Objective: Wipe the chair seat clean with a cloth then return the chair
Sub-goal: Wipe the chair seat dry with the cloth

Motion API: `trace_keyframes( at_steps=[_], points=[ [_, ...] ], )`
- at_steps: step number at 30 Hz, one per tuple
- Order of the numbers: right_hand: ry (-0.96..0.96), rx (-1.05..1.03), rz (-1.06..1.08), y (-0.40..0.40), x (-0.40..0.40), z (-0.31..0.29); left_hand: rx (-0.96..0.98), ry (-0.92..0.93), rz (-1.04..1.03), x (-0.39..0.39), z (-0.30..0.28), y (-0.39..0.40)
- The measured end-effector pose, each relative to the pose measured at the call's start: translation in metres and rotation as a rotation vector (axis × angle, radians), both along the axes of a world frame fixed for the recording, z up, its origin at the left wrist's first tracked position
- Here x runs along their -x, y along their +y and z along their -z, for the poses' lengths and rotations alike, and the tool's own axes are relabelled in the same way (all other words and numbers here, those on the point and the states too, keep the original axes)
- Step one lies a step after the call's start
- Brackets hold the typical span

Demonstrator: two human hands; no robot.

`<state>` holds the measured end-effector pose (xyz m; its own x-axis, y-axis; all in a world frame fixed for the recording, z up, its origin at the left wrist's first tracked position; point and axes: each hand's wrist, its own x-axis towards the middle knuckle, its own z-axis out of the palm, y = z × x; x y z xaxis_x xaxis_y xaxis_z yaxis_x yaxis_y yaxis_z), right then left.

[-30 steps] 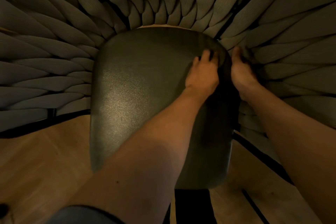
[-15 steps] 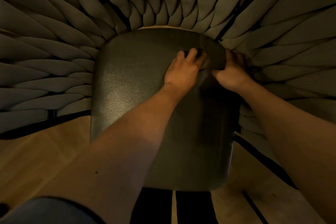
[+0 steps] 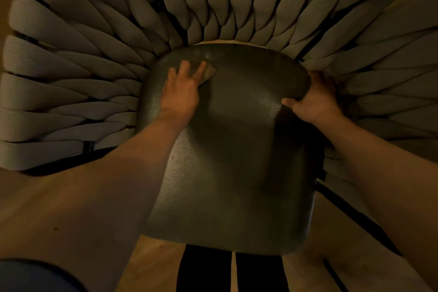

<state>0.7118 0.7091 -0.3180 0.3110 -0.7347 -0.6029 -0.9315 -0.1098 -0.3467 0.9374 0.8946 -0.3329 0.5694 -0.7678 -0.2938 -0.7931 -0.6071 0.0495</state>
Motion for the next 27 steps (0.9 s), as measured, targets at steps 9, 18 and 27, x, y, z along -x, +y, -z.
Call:
trace_keyframes(
  at_steps=[9,18,27],
  points=[
    [0.009,-0.003,0.092,0.004,0.002,0.001,0.197,-0.022,-0.325,-0.049,-0.007,0.034],
    [-0.042,-0.154,0.313,-0.002,0.006,0.006,0.253,0.085,-0.331,-0.033,0.01,0.0],
    [-0.093,-0.196,0.333,0.001,0.013,-0.001,0.268,0.15,-0.189,-0.023,0.016,-0.058]
  ],
)
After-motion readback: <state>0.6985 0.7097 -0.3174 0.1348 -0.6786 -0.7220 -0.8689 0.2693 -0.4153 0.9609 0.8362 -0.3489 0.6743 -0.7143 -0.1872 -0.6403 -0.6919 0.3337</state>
